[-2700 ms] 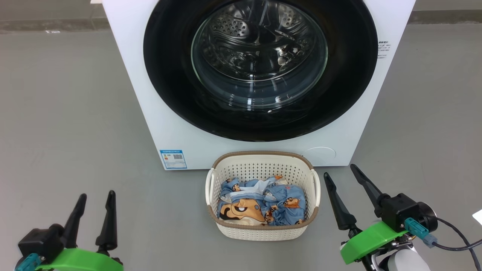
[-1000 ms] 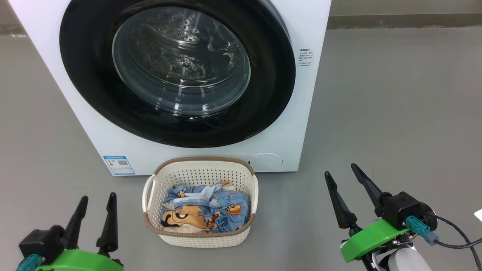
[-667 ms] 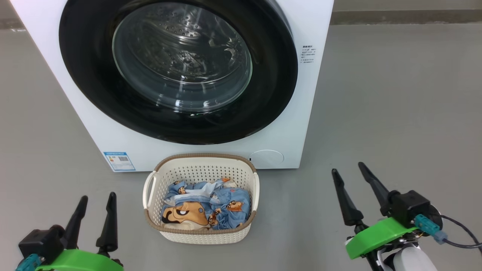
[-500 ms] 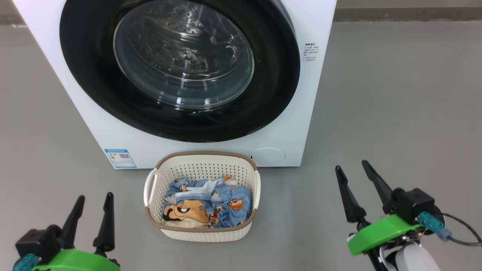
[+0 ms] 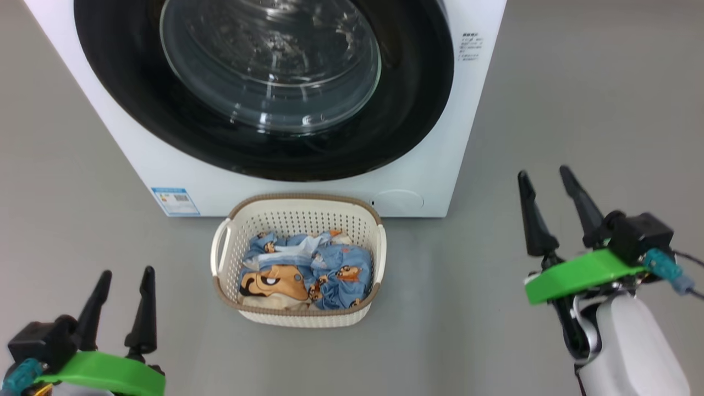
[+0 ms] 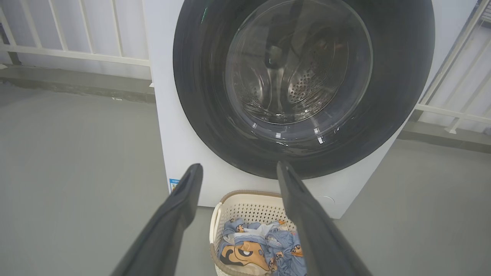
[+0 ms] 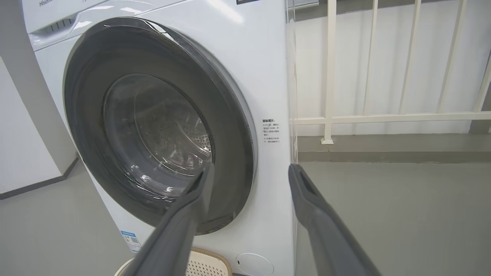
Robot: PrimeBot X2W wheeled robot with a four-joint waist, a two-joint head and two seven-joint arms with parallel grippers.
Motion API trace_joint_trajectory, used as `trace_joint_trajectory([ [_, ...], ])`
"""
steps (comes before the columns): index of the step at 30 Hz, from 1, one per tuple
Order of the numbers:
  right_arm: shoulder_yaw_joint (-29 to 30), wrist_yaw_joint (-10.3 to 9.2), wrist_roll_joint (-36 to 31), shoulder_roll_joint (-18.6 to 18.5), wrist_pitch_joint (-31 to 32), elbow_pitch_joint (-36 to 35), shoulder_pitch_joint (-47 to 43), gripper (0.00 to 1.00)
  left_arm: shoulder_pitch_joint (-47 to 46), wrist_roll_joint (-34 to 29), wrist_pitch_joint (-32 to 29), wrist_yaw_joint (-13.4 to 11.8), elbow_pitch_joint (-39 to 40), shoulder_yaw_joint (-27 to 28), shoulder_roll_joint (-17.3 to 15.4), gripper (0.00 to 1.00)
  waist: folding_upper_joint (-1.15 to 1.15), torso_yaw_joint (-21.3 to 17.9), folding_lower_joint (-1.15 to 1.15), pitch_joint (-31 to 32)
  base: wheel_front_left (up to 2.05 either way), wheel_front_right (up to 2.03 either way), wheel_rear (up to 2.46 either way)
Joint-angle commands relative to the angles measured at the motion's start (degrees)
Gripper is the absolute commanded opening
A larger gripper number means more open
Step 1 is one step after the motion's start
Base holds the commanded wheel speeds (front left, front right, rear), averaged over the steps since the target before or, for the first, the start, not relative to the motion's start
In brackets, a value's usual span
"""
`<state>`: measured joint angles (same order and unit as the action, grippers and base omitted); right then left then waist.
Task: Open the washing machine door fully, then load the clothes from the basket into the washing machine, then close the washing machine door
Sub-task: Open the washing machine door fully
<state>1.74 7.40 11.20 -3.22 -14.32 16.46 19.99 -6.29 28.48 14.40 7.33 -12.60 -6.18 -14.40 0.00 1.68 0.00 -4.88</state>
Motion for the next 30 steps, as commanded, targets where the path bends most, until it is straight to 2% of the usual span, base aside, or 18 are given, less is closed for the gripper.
trace_joint_trajectory([
  [1,-0.92,0.09,0.59,0.35,-0.68,-0.96,2.98,1.00,-2.89,-0.39,0.60,0.14,1.65,2.53,-1.78,1.00,0.00,0.66,0.00,-1.72,0.00,0.00,0.00],
  [6,1.02,0.09,1.96,0.35,-0.68,0.25,7.31,1.00,-3.66,-0.30,0.60,0.15,2.14,3.16,-1.91,1.00,0.00,1.17,0.00,-3.82,0.00,0.00,0.00],
  [7,1.41,0.09,2.22,0.35,-0.68,0.41,8.29,0.93,-3.85,-0.21,0.60,0.15,2.31,3.21,-1.95,1.00,0.00,1.32,0.00,-4.26,0.00,0.00,0.00],
  [8,1.75,0.09,2.66,0.35,-0.68,0.48,9.28,0.63,-4.06,-0.09,0.60,0.15,2.50,3.25,-2.00,1.00,0.00,1.46,0.00,-4.70,0.00,0.00,0.00],
  [9,1.94,0.09,3.03,0.35,-0.68,0.58,10.18,0.45,-4.21,0.04,0.60,0.15,2.63,3.33,-2.10,1.00,0.00,1.57,0.00,-5.10,0.00,0.00,0.00],
  [10,2.10,0.09,3.18,0.32,-0.68,0.81,11.04,0.35,-4.31,0.06,0.60,0.15,2.67,3.34,-2.28,1.00,0.00,1.67,0.00,-5.51,0.00,0.00,0.00],
  [11,2.23,0.09,3.35,0.14,-0.68,1.09,11.97,0.21,-4.43,0.11,0.60,0.15,2.76,3.33,-2.44,1.00,0.00,1.76,0.00,-5.97,0.00,0.00,0.00],
  [12,2.60,0.09,3.87,0.03,-0.68,1.21,12.99,0.02,-4.58,0.23,0.60,0.15,2.87,3.31,-2.58,1.00,0.00,1.87,0.00,-6.46,0.00,0.00,0.00],
  [15,3.81,0.09,7.52,-0.29,-0.68,1.59,16.42,0.00,-5.07,0.53,0.60,0.15,3.29,3.02,-3.18,1.00,0.00,2.19,0.00,-8.10,0.00,0.00,0.00],
  [17,4.32,0.09,12.32,-0.43,-0.64,2.38,18.80,0.00,-5.45,0.61,0.60,0.15,3.62,2.84,-3.57,1.00,0.00,2.39,0.00,-9.22,0.00,0.00,0.00],
  [22,4.35,0.09,18.29,-2.93,0.72,4.36,23.56,0.00,-6.19,0.87,0.60,0.15,4.19,2.59,-4.22,1.00,0.00,2.68,0.00,-11.46,0.00,0.00,0.00],
  [30,5.98,0.09,30.09,-4.74,8.48,9.30,33.09,0.00,-8.10,1.99,0.60,0.15,5.47,2.09,-5.49,1.00,0.00,3.31,0.00,-16.22,0.00,0.00,0.00],
])
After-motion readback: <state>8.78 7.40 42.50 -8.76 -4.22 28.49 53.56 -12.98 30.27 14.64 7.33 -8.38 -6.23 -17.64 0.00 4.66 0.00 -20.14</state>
